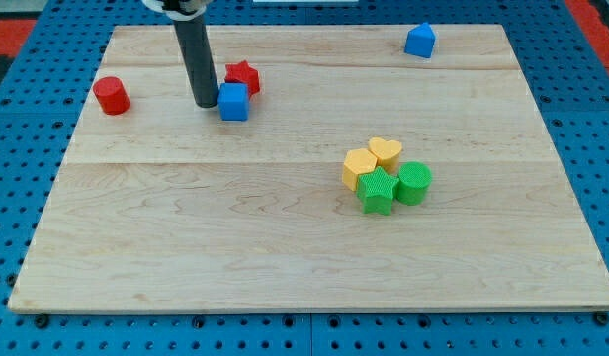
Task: Slide the red star to the bottom left side of the triangle
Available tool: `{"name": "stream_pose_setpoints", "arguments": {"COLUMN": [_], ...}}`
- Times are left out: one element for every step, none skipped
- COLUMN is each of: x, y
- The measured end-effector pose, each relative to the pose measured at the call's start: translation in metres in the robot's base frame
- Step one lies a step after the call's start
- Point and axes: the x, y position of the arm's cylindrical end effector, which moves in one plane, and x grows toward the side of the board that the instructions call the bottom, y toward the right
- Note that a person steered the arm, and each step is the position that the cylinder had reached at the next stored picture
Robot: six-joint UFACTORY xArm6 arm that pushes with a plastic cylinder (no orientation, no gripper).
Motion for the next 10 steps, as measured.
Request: {"name": "stream_pose_setpoints", "arguments": {"x": [-0.015,-0.057,-0.079,-0.104,-0.103,-0.087,-0.048,-0.044,-0.079,0.021], "y": [0.006,0.035,0.087,0.062,0.114,0.183,0.152,0.191,0.215,0.198]}}
